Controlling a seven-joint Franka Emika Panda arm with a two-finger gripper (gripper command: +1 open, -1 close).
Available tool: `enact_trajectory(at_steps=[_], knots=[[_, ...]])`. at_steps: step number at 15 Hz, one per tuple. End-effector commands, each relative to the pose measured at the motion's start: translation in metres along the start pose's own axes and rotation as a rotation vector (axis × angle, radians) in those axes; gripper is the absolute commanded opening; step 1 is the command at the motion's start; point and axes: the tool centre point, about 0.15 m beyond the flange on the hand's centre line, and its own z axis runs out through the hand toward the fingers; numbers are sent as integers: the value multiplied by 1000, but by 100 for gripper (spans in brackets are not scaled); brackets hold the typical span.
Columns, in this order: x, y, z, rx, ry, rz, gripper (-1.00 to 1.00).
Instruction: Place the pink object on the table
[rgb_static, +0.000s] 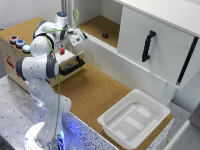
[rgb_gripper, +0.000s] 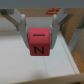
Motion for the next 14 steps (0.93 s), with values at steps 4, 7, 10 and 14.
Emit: enact_trajectory(at_steps=[4, 7, 10, 14], knots=[[-127, 45, -26, -76, 2, 389, -100], [-175, 64, -19, -83, -38, 521, -100], [-226, 86, -2, -78, -75, 679, -100], [-285, 104, 29, -50, -75, 876, -100]])
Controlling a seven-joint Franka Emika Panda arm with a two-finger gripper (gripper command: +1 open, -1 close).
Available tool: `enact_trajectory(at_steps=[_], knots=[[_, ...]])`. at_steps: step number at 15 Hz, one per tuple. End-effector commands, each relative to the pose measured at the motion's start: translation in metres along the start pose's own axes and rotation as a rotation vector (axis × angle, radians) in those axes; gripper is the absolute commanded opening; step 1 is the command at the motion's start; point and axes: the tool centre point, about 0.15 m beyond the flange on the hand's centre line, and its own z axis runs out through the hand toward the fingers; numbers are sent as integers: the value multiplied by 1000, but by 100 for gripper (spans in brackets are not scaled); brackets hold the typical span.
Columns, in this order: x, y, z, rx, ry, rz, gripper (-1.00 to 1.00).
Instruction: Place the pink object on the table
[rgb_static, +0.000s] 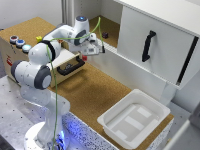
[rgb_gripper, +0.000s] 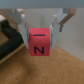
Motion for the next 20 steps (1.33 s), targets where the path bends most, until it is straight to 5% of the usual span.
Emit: enact_trajectory(at_steps=[1, 15, 20], knots=[[-40, 67, 58, 12, 11, 193, -100], [-101, 134, 185, -153, -82, 437, -100], [-109, 146, 200, -169, -75, 517, -100]])
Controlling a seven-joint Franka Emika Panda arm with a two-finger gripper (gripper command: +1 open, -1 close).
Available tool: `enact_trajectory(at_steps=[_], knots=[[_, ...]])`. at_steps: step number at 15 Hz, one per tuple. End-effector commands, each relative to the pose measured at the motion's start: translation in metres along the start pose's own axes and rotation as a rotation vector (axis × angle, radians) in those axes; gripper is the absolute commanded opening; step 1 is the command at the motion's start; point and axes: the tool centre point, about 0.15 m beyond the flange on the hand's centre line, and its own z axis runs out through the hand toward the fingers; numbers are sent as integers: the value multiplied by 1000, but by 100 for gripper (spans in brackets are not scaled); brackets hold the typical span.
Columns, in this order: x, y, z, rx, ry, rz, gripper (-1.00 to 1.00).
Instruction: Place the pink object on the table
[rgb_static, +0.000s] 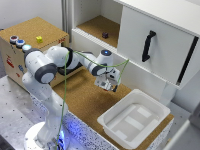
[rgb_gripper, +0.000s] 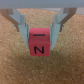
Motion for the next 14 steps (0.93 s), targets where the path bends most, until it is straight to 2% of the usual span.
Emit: enact_trajectory(at_steps=[1, 3, 4, 7, 14], knots=[[4, 17, 36, -93, -21, 82, -100], [5, 24, 27, -90, -3, 135, -100], [5, 28, 17, -78, 19, 170, 100], [-3, 29, -7, -58, 59, 232, 100], [-20, 4, -68, 41, 141, 223, 100]])
